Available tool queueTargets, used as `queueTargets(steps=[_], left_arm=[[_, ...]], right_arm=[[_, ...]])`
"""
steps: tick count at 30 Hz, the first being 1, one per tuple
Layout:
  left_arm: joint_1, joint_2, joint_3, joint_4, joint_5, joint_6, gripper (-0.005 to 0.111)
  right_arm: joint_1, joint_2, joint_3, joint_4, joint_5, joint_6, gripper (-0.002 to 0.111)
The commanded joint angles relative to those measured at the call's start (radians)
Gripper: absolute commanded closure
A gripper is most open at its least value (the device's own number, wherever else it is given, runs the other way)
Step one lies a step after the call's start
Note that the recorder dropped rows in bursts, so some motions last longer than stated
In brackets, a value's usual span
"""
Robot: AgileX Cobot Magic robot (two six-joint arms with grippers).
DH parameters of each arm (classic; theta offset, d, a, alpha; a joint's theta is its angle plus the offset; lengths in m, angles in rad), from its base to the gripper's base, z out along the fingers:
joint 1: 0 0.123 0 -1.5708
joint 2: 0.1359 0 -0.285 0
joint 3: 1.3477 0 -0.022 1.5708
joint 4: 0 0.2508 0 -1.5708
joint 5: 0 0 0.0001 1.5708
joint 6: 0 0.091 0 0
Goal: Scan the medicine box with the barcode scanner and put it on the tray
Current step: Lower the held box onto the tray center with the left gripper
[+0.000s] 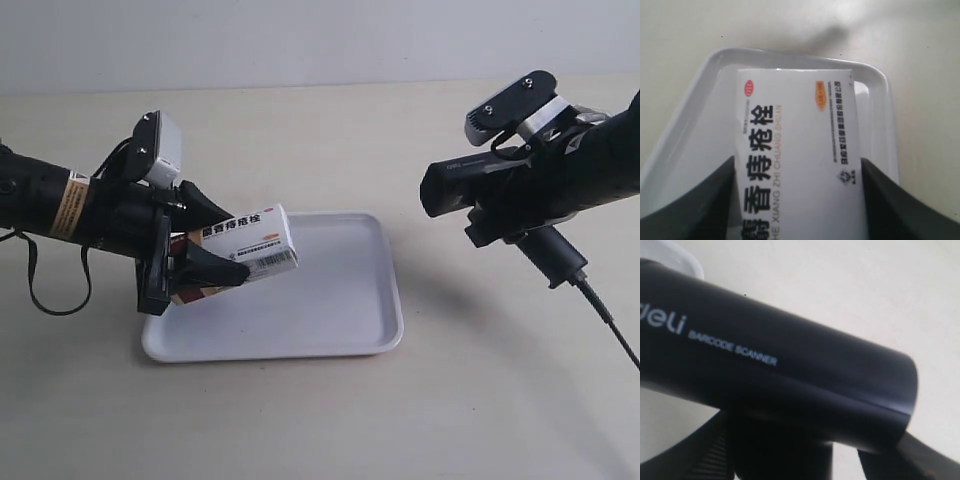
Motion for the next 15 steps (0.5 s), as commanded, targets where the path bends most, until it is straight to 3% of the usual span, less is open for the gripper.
queueTargets(steps=[1, 7, 11, 15], left_arm=[[-0.004, 0.027, -0.070, 0.061, -0.013, -0.149, 0.107], [-0.018, 0.038, -0.103, 0.061, -0.013, -0.194, 0.107], [-0.075, 0.052, -0.103, 0.061, 0.031, -0.184, 0.107], [-0.152, 0.070, -0.103, 0.018, 0.216, -0.179, 0.107]], right_arm=[[0.000, -0.011, -0.005, -0.074, -0.040, -0.011, 0.108], [0.000, -0.005, -0.005, -0.092, -0.069, 0.004, 0.108], [-0.025, 0.036, -0.005, -0.092, -0.100, 0.136, 0.108], [-0.030, 0.103, -0.005, -0.092, -0.123, 0.210, 0.108]])
